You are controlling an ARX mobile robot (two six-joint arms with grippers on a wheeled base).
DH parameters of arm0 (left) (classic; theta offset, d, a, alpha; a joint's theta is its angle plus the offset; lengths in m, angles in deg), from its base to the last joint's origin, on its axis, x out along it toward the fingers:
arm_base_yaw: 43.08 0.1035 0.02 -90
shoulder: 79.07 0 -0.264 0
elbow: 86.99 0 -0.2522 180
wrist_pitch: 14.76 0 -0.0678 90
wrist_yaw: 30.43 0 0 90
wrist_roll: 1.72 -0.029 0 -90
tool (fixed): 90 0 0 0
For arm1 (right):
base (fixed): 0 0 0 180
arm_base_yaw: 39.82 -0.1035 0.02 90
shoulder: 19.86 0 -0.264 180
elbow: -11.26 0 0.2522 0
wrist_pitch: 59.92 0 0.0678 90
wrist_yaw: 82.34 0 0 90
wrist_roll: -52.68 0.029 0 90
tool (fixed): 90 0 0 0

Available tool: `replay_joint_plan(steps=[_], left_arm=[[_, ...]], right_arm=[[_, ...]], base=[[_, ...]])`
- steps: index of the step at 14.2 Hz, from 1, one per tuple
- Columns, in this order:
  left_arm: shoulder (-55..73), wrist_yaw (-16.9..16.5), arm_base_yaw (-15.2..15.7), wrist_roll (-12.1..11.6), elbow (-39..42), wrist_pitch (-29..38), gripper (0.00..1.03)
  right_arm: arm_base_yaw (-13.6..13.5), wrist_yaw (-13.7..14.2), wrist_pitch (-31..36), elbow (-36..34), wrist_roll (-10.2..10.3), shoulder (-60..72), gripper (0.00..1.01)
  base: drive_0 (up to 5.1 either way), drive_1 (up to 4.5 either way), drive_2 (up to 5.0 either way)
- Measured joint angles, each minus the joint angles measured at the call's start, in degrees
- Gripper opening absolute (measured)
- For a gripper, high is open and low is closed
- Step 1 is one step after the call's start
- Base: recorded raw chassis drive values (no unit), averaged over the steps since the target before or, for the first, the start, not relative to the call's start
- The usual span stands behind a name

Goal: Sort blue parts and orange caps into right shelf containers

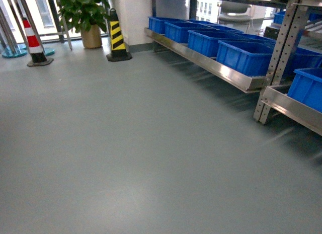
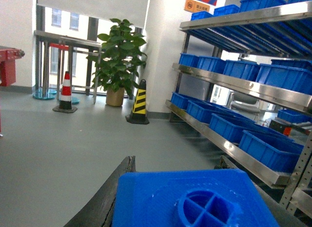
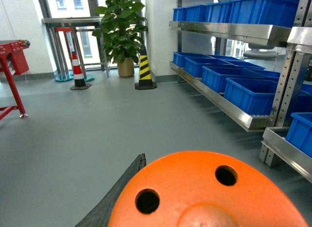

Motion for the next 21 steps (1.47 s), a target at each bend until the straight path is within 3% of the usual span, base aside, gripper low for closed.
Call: replay_joint_plan(steps=[21], left_arm=[[0.0, 0.0, 0.0, 0.0, 0.0, 0.0, 0.43]], right_arm=[[0.0, -0.1, 0.0, 0.0, 0.0, 0.0, 0.42]], base=[[-1.5, -1.53, -1.5]])
